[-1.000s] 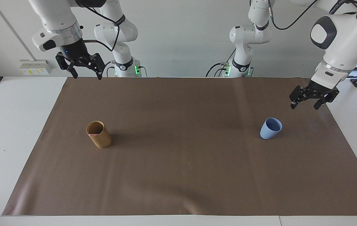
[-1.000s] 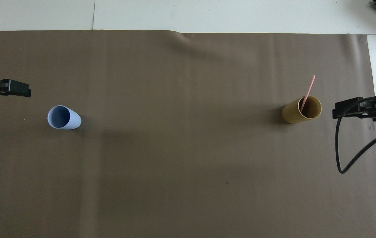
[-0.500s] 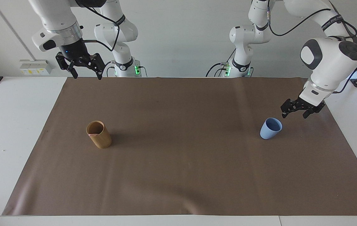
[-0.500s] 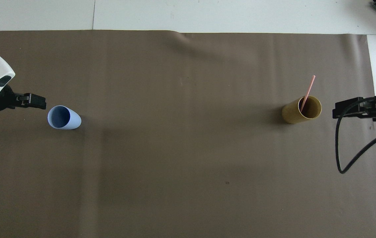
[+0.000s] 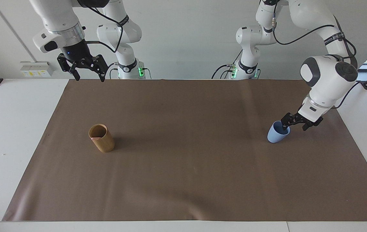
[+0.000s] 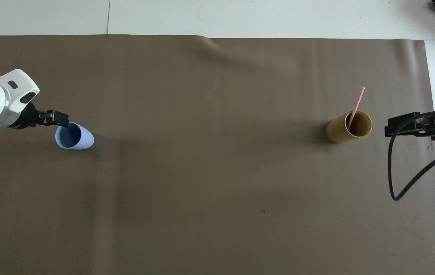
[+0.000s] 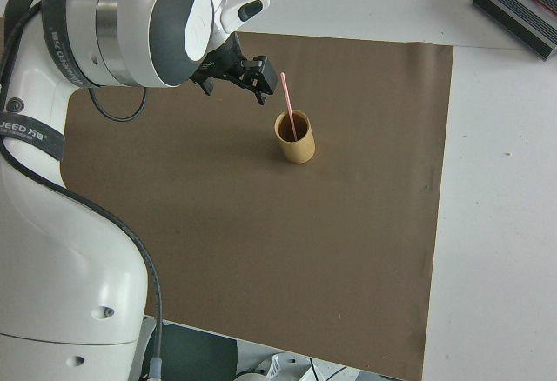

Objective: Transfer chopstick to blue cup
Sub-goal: 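Reach the left gripper forward to the rim of the blue cup, then close the left gripper on the blue cup rim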

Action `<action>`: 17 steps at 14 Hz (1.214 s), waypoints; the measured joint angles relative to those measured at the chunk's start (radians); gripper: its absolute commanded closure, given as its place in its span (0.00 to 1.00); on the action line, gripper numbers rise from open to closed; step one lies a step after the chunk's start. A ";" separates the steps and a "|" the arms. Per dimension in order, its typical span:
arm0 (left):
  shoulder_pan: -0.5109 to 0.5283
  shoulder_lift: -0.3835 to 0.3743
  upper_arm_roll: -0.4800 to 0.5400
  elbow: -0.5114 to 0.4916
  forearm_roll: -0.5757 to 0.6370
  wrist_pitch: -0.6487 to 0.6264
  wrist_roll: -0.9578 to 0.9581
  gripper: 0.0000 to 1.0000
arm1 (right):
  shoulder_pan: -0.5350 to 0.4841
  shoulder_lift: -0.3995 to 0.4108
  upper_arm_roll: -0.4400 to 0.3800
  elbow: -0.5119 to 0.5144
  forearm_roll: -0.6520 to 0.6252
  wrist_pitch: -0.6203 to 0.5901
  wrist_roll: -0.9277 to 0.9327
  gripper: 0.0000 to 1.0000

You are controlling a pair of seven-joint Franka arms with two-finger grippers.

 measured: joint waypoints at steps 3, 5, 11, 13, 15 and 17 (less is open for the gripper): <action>0.000 0.021 0.000 -0.020 0.000 0.032 0.004 0.14 | 0.000 0.000 0.000 0.000 0.000 0.000 0.000 0.00; 0.000 0.039 0.001 -0.028 -0.001 0.049 0.005 0.14 | -0.003 0.000 -0.001 0.000 -0.001 0.001 0.000 0.00; 0.000 0.044 0.002 -0.038 -0.024 0.056 0.012 0.21 | -0.029 0.001 -0.002 -0.004 -0.001 0.066 0.000 0.00; 0.000 0.052 0.001 -0.075 -0.036 0.115 0.013 0.24 | -0.035 0.001 -0.002 -0.004 -0.001 0.051 0.000 0.00; 0.000 0.061 0.001 -0.099 -0.049 0.148 0.016 0.38 | -0.051 0.001 -0.002 -0.004 -0.001 0.044 -0.005 0.00; 0.000 0.061 0.002 -0.101 -0.056 0.151 0.017 0.57 | -0.054 0.000 -0.003 -0.010 -0.001 0.040 -0.010 0.00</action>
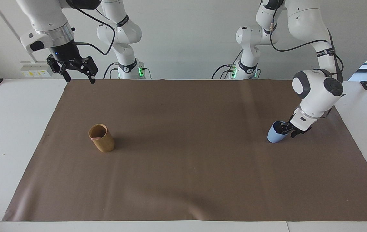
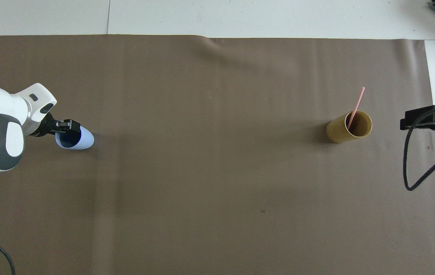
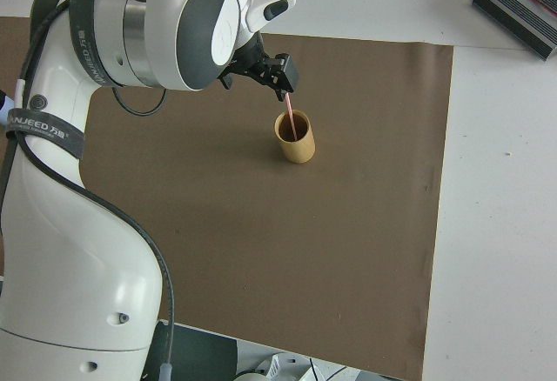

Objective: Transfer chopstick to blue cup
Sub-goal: 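Close the left gripper on the blue cup rim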

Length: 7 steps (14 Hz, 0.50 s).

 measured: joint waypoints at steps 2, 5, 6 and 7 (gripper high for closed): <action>0.000 -0.003 0.001 -0.001 -0.001 0.000 0.002 1.00 | 0.000 -0.001 0.000 -0.015 0.000 0.001 0.000 0.00; 0.000 -0.002 0.001 -0.004 -0.002 0.000 0.003 1.00 | 0.001 0.006 0.001 -0.053 0.000 0.044 0.000 0.00; 0.000 -0.002 0.001 -0.005 -0.002 0.000 0.003 1.00 | 0.004 0.008 0.003 -0.060 0.000 0.059 0.000 0.00; 0.000 -0.002 0.001 -0.005 -0.002 -0.001 0.004 1.00 | 0.005 0.009 0.008 -0.063 0.000 0.065 0.000 0.00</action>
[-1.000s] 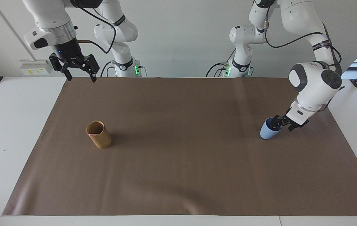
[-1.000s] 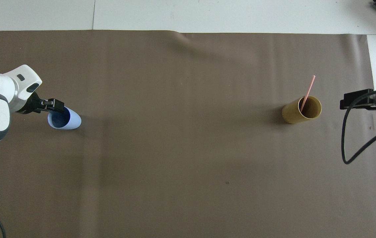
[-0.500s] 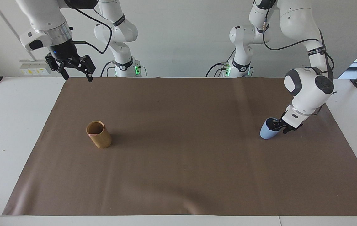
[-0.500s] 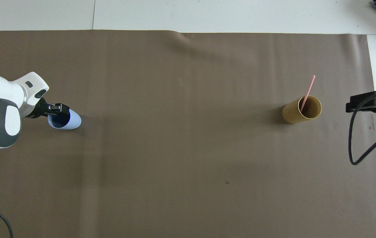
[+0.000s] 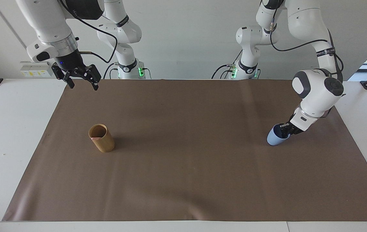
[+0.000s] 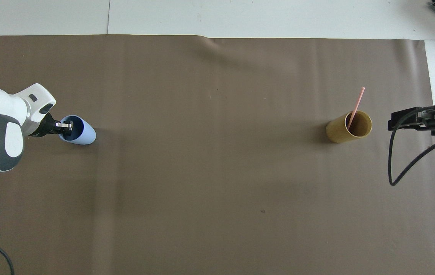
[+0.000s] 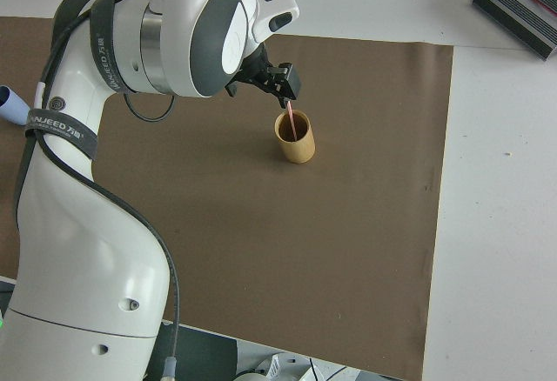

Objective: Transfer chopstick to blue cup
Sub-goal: 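Close the left gripper on the blue cup rim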

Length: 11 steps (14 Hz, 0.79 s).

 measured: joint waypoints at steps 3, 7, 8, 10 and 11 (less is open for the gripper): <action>-0.001 -0.001 -0.003 0.000 0.000 -0.006 0.002 1.00 | 0.000 0.001 0.003 -0.001 0.000 0.026 0.000 0.00; -0.043 -0.030 -0.018 0.004 -0.001 -0.005 -0.005 1.00 | 0.000 0.002 0.003 -0.001 0.000 0.029 0.000 0.00; -0.077 -0.040 -0.020 0.004 -0.001 0.000 -0.019 1.00 | 0.000 0.002 0.003 -0.001 0.000 0.029 0.000 0.00; -0.160 -0.048 -0.023 0.005 -0.001 0.037 -0.068 1.00 | -0.001 0.011 0.003 -0.003 0.000 0.046 -0.001 0.00; -0.203 -0.048 -0.024 0.005 -0.001 0.057 -0.106 1.00 | -0.002 0.020 0.002 -0.004 0.000 0.068 -0.006 0.00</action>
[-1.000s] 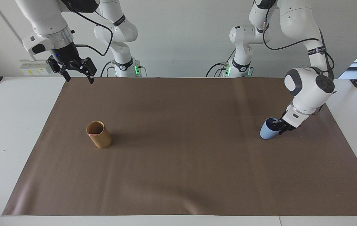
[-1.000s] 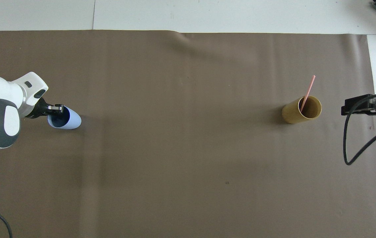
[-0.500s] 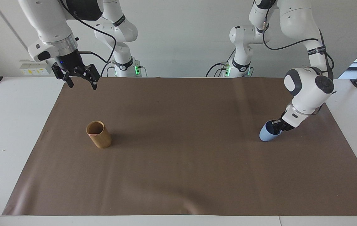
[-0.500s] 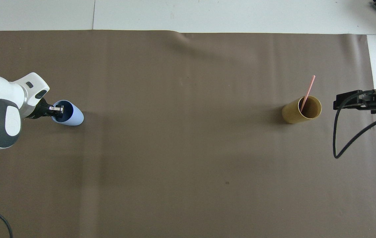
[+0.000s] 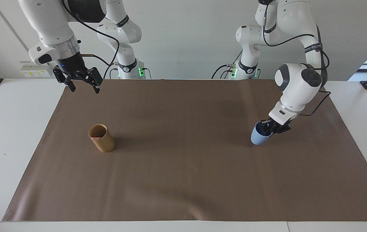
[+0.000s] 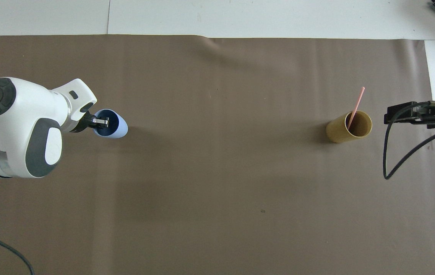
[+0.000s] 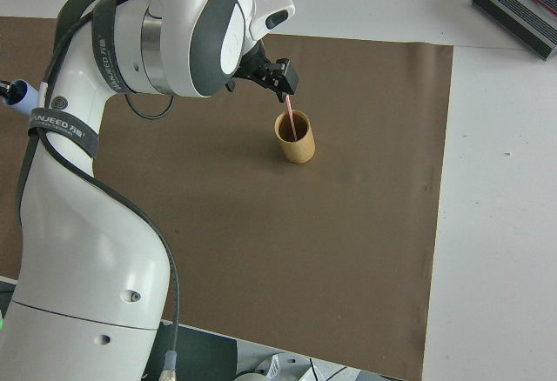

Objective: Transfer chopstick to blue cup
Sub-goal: 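Carry the blue cup with the left gripper while the right gripper grasps the straw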

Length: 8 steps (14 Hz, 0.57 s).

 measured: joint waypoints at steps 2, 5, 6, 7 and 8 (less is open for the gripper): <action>-0.084 0.000 -0.002 0.000 0.000 0.020 -0.088 1.00 | -0.001 0.028 -0.002 -0.004 0.000 0.036 -0.041 0.00; -0.231 0.000 -0.003 0.000 0.000 0.023 -0.268 1.00 | -0.001 0.096 -0.003 -0.009 0.000 0.134 -0.080 0.00; -0.286 0.001 -0.003 0.000 0.000 0.023 -0.333 1.00 | -0.001 0.120 -0.003 -0.010 0.000 0.174 -0.082 0.00; -0.337 0.001 -0.003 0.000 0.001 0.024 -0.393 1.00 | 0.000 0.144 -0.003 -0.011 0.000 0.209 -0.087 0.00; -0.383 0.001 -0.004 0.000 0.001 0.025 -0.449 1.00 | 0.000 0.166 -0.002 -0.011 0.001 0.242 -0.100 0.00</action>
